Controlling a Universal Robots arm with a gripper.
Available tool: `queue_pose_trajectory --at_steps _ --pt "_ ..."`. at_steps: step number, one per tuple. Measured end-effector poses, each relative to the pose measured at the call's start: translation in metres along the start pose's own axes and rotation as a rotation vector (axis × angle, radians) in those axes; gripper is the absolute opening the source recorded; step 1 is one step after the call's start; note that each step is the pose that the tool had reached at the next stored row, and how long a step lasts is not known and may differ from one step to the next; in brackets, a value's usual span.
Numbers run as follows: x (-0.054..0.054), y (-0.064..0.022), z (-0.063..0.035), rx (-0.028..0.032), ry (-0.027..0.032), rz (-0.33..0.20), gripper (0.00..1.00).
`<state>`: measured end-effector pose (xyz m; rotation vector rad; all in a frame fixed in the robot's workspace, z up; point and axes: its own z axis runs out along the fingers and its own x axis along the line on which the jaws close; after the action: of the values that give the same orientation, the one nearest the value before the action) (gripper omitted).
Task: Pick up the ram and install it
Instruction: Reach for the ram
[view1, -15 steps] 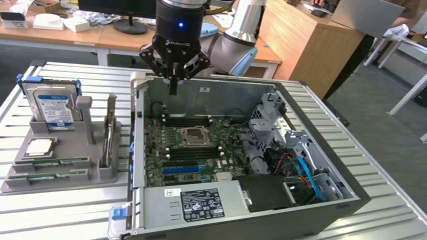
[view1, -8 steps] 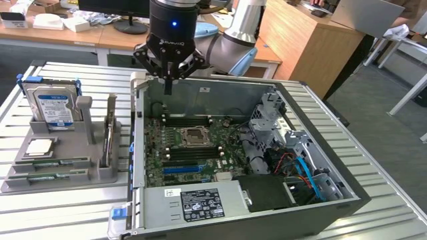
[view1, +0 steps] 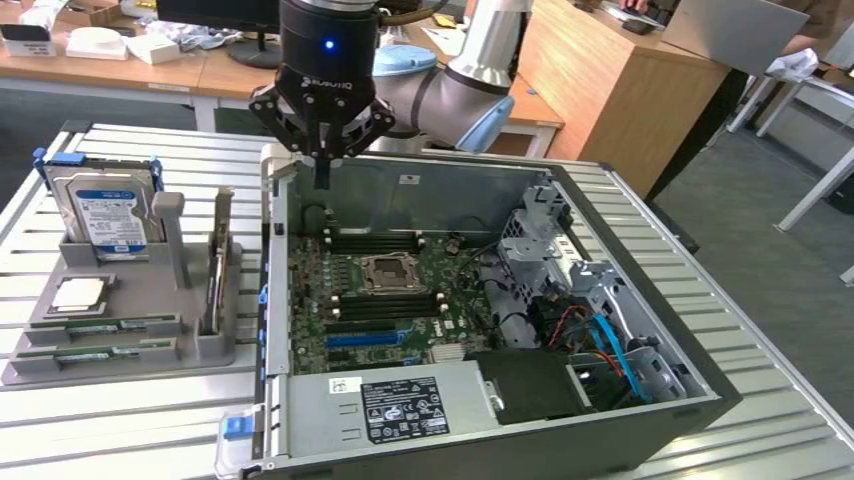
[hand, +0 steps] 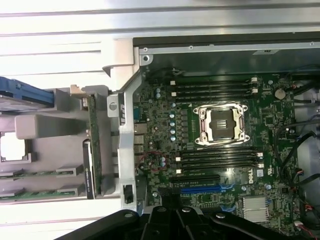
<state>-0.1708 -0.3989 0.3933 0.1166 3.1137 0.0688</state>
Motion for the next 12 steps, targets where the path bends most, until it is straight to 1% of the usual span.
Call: queue_pose_trajectory --at_steps 12 --pt "0.022 -0.0016 -0.0006 0.0000 0.0000 0.000 0.10"
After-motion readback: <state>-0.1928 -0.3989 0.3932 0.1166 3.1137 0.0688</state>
